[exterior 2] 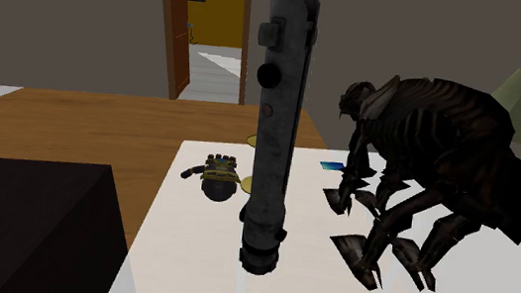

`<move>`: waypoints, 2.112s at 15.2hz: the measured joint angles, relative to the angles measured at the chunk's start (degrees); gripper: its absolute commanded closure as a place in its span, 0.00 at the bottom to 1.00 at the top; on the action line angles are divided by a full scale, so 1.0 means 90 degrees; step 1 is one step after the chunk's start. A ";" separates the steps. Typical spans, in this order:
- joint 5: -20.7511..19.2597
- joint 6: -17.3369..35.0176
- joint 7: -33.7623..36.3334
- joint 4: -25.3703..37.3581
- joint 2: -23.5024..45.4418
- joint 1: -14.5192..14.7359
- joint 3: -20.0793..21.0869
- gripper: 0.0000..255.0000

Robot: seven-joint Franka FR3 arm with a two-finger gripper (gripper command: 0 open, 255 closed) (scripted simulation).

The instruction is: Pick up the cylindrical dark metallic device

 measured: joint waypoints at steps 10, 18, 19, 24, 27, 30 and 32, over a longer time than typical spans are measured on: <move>-0.0460 -0.0313 -0.0239 0.3060 0.2518 0.0104 0.0131 0.00; -0.0665 -0.0355 -0.0332 0.4208 0.3539 0.0192 0.0164 0.00; -0.0665 -0.0261 -0.0331 0.4106 0.3529 0.0187 0.0163 0.00; -0.0665 -0.0019 -0.0317 0.3832 0.3497 0.0180 0.0162 1.00; -0.0665 -0.0008 -0.0315 0.3829 0.3492 0.0180 0.0162 1.00; -0.0664 -0.0006 -0.0315 0.3825 0.3489 0.0180 0.0162 1.00; -0.0664 -0.0005 -0.0316 0.3824 0.3487 0.0180 0.0162 1.00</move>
